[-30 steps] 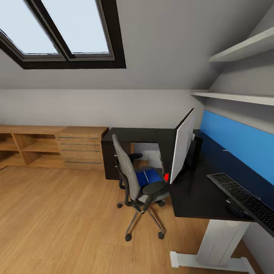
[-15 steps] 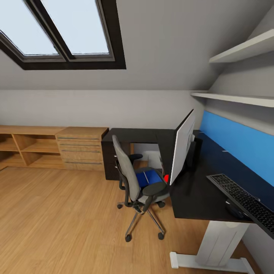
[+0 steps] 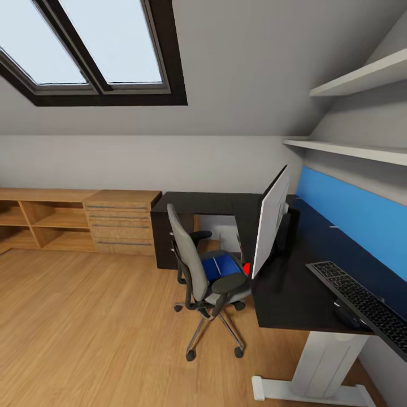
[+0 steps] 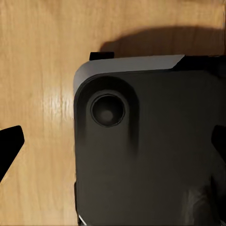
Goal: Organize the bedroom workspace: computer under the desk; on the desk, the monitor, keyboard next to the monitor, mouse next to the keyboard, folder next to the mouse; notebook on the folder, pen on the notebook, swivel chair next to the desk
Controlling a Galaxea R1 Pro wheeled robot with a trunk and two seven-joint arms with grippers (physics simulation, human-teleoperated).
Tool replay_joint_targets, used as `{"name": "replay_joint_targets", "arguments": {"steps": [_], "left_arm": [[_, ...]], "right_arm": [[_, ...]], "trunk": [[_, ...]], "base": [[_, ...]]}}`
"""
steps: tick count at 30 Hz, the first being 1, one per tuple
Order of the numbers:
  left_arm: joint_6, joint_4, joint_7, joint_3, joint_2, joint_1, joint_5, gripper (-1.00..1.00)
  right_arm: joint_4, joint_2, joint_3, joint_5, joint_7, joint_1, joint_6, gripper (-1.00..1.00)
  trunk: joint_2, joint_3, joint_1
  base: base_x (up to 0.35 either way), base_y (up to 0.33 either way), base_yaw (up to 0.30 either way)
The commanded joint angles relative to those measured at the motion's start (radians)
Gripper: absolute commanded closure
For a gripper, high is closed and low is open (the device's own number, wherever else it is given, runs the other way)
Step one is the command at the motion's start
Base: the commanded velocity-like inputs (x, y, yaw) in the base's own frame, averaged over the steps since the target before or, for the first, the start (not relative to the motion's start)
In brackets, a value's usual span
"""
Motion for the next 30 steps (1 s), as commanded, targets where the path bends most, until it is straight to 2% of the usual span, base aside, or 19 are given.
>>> {"name": "replay_joint_targets", "arguments": {"steps": [1, 4, 7, 10, 13, 15, 16, 20, 21, 22, 30], "left_arm": [[-0.006, -0.014, 0.001, 0.000, 0.001, 0.000, 0.000, -1.00], [-0.028, -0.119, 0.003, 0.001, 0.008, 0.000, 0.000, -1.00], [-0.033, -0.225, 0.002, 0.002, 0.006, -0.001, 0.000, -1.00], [-0.038, -0.314, -0.001, 0.003, 0.003, -0.001, 0.000, -1.00], [-0.042, -0.349, -0.004, 0.003, 0.004, -0.001, 0.000, -1.00], [-0.053, -0.347, -0.006, 0.005, 0.007, -0.001, 0.000, -1.00], [-0.123, -0.323, -0.007, 0.006, 0.009, -0.001, -0.001, -1.00], [-0.227, -0.273, -0.004, 0.005, 0.008, -0.001, -0.001, -1.00], [-0.273, -0.247, -0.002, 0.004, 0.007, -0.001, -0.001, -1.00], [-0.365, -0.202, 0.003, 0.005, 0.004, -0.001, 0.000, -1.00], [-0.376, -0.195, 0.003, 0.009, 0.006, -0.001, 0.004, -1.00]], "right_arm": [[-0.020, 0.000, -0.001, -0.001, 0.000, 0.001, -0.015, -1.00], [-0.112, 0.002, -0.001, -0.002, 0.000, 0.001, -0.091, -1.00], [-0.193, 0.017, 0.000, -0.002, 0.000, 0.001, -0.157, -1.00], [-0.239, 0.039, 0.001, -0.002, 0.000, 0.000, -0.228, -1.00], [-0.247, 0.051, 0.001, -0.001, 0.000, -0.001, -0.311, -1.00], [-0.237, 0.053, 0.001, -0.001, 0.000, -0.001, -0.341, -1.00], [-0.220, 0.054, 0.002, 0.001, 0.000, -0.001, -0.358, -1.00], [-0.207, 0.053, 0.003, 0.002, 0.001, -0.001, -0.365, -1.00], [-0.203, 0.053, 0.003, 0.002, 0.001, -0.001, -0.367, -1.00], [-0.156, 0.050, 0.004, 0.004, 0.001, -0.001, -0.374, -1.00], [-0.143, 0.053, 0.004, 0.004, 0.001, -0.001, -0.376, -1.00]], "trunk": [[0.007, 0.002, -0.004], [0.028, 0.012, -0.015], [0.049, 0.021, -0.027], [0.063, 0.027, -0.035], [0.063, 0.027, -0.035], [0.063, 0.027, -0.035], [0.063, 0.027, -0.035], [0.063, 0.027, -0.035], [0.063, 0.027, -0.035], [0.063, 0.027, -0.035], [0.063, 0.027, -0.035]], "base": [[0.000, 0.000, 0.000], [0.000, 0.000, 0.000], [0.000, 0.000, 0.000], [0.000, 0.000, 0.000], [0.000, 0.000, 0.000], [0.000, 0.000, 0.000], [0.000, 0.000, 0.000], [0.000, 0.000, 0.000], [0.000, 0.000, 0.000], [0.000, 0.000, 0.000], [0.000, 0.000, 0.000]]}}
